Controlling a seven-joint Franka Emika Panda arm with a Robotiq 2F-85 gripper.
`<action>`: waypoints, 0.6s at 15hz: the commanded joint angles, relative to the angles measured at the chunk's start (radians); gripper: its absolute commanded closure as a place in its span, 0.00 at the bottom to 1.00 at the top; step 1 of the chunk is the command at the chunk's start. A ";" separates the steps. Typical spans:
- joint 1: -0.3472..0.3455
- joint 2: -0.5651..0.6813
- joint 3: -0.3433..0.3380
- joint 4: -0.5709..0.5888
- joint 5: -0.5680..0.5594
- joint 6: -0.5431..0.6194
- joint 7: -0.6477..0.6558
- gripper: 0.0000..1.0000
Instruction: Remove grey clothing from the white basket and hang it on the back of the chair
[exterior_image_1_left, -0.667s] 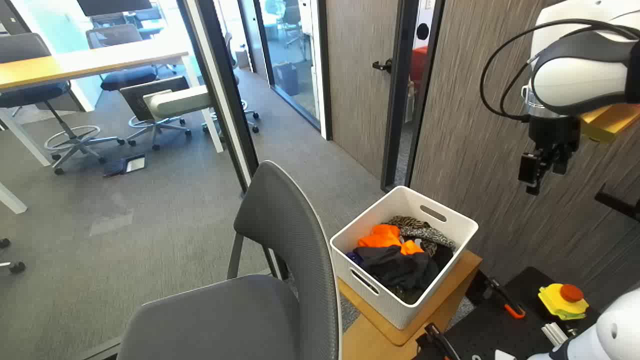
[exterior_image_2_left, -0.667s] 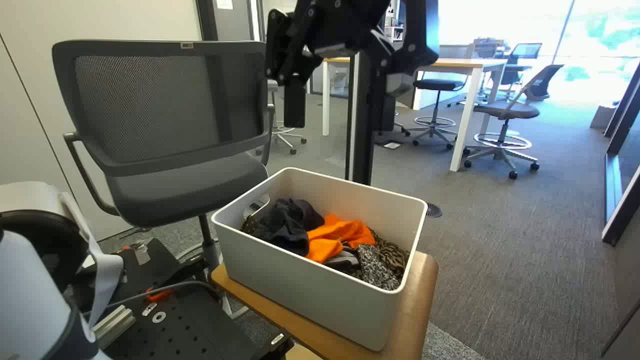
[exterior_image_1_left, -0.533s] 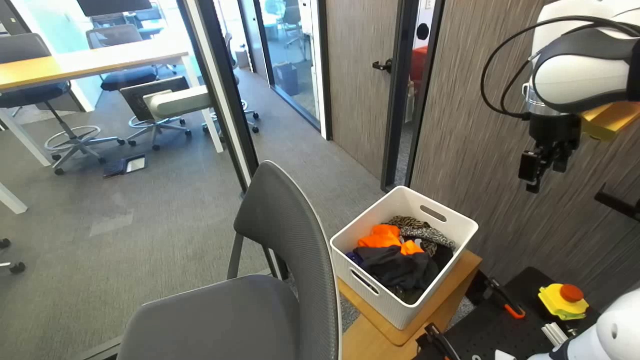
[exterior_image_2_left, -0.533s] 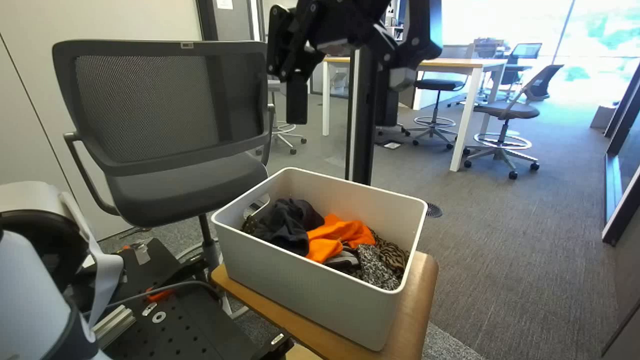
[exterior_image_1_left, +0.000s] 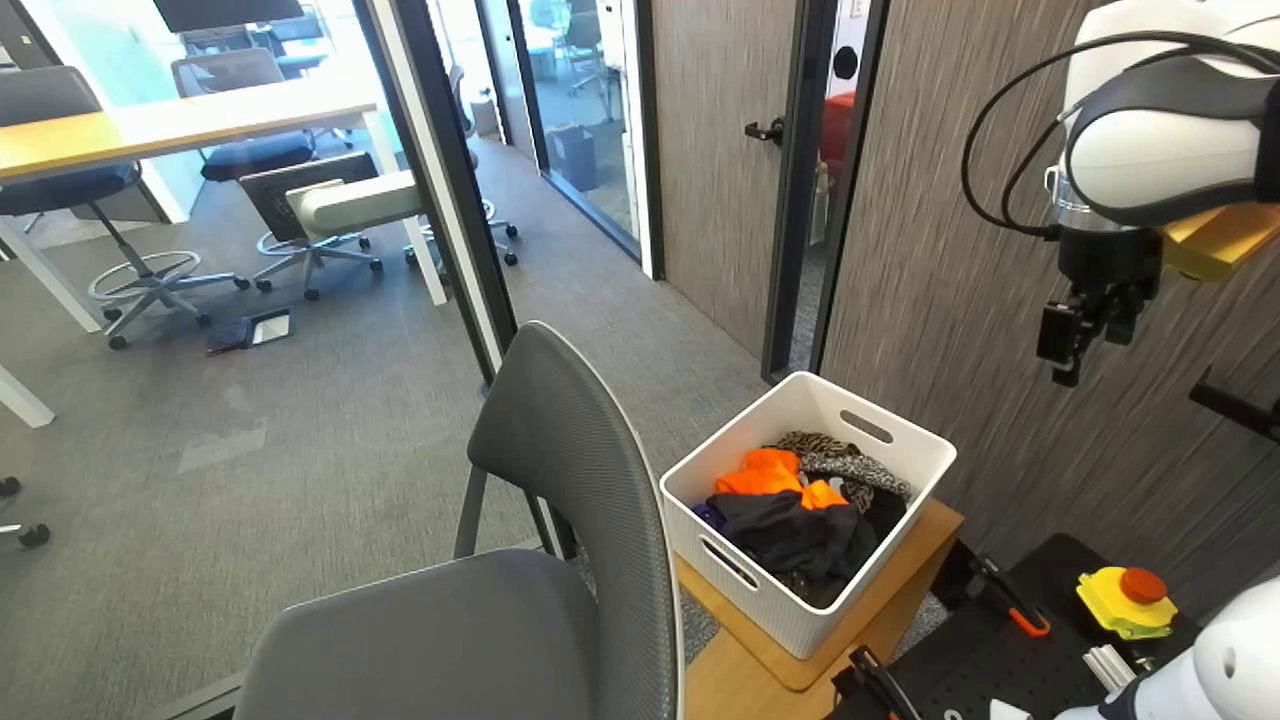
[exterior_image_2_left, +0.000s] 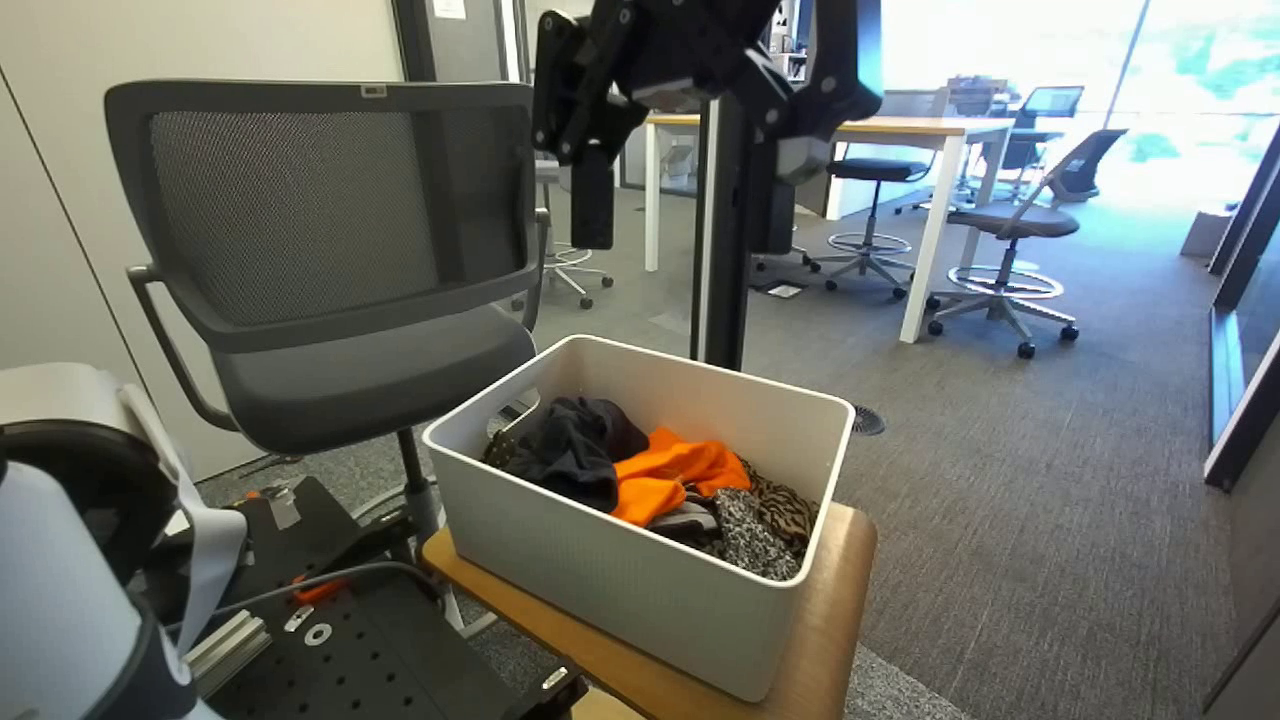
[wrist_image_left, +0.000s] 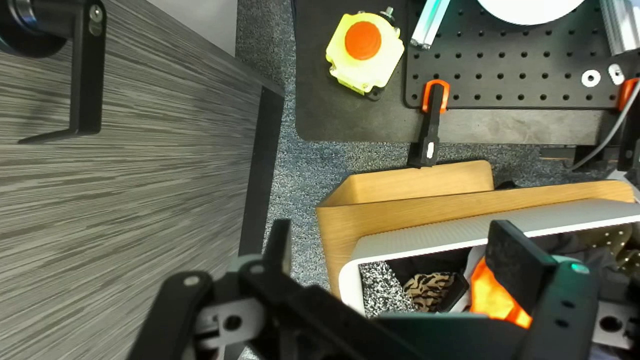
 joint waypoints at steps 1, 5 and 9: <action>0.053 0.005 -0.009 -0.023 -0.009 0.043 -0.029 0.00; 0.149 0.051 0.012 -0.075 -0.006 0.203 -0.100 0.00; 0.223 0.131 0.002 -0.124 0.022 0.435 -0.171 0.00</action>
